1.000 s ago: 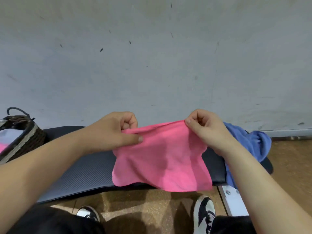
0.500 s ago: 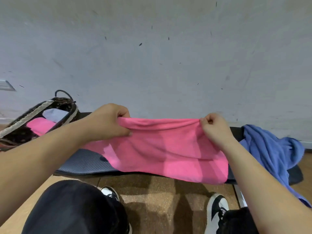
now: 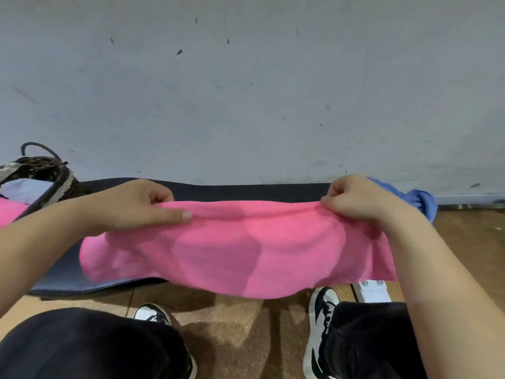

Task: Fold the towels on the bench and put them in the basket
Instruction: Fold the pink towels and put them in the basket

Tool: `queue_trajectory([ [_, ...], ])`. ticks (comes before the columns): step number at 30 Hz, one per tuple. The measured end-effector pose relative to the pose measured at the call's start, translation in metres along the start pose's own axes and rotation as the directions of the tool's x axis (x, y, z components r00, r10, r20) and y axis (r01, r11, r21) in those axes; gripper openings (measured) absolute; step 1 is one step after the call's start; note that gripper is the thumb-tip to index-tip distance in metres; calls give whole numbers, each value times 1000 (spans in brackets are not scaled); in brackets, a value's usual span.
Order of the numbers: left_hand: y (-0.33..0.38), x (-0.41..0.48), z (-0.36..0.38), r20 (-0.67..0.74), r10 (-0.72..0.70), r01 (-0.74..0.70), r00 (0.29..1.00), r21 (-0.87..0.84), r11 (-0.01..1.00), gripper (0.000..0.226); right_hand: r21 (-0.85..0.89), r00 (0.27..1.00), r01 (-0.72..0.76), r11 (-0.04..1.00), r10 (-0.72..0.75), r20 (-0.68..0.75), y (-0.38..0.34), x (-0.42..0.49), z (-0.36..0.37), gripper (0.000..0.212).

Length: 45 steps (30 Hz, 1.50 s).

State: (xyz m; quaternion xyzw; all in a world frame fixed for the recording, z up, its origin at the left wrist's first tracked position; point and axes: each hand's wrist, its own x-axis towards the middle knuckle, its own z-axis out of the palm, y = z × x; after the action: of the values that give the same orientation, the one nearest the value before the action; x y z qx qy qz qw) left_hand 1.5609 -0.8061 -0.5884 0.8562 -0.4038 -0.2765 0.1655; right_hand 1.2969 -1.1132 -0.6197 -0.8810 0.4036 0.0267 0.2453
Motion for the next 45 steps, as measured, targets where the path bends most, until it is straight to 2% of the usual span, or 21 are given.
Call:
queue_trajectory([
  [2,-2,8,0,-48,-35,29,998,-118,993,50,-1,992,21,1000,-20,-125,-1,12,10,21],
  [7,-19,36,1,-158,-81,59,984,-139,989,7,0,962,95,995,-92,-258,-14,46,40,16],
  [11,-41,65,2,-181,-178,149,967,-163,975,4,-31,953,85,996,-91,-290,-27,85,72,15],
  [16,-75,109,0,-216,-247,208,945,-189,960,4,-98,965,21,995,-46,-258,-46,138,115,16],
  [17,-82,120,-3,-246,-237,204,940,-154,967,5,-107,967,15,994,-42,-252,-50,148,123,17],
  [19,-99,143,-9,-342,-157,191,926,66,979,13,-120,969,4,993,-34,-245,-50,163,139,18],
  [22,-123,173,-8,-460,-29,242,887,410,879,31,-162,965,-26,986,-18,-263,-40,175,153,18],
  [24,-138,185,1,-466,-48,290,884,464,837,47,-168,954,-30,985,-22,-298,-36,176,156,20],
  [26,-144,187,16,-436,-81,277,896,406,871,49,-154,949,-12,988,-37,-312,-39,174,157,21],
  [30,-144,165,49,-378,-23,150,925,312,938,40,-130,962,156,979,-180,-207,-64,157,159,28],
  [32,-142,150,60,-391,-31,143,920,260,955,37,-117,957,265,957,-276,-89,-83,140,165,37],
  [34,-144,136,63,-440,-92,194,893,193,962,38,-102,942,332,938,-326,76,-101,121,177,55],
  [36,-151,119,64,-439,-193,271,877,122,955,44,-159,923,343,926,-300,242,-117,101,188,72],
  [39,-167,90,71,-391,-299,339,871,36,940,44,-255,886,313,915,-185,425,-127,83,199,83],
  [41,-172,78,76,-391,-334,360,858,-6,933,36,-310,880,308,899,-146,451,-129,83,208,88],
  [45,-168,71,80,-362,-372,335,855,-164,928,35,-352,896,291,889,-125,426,-130,89,220,92],
])
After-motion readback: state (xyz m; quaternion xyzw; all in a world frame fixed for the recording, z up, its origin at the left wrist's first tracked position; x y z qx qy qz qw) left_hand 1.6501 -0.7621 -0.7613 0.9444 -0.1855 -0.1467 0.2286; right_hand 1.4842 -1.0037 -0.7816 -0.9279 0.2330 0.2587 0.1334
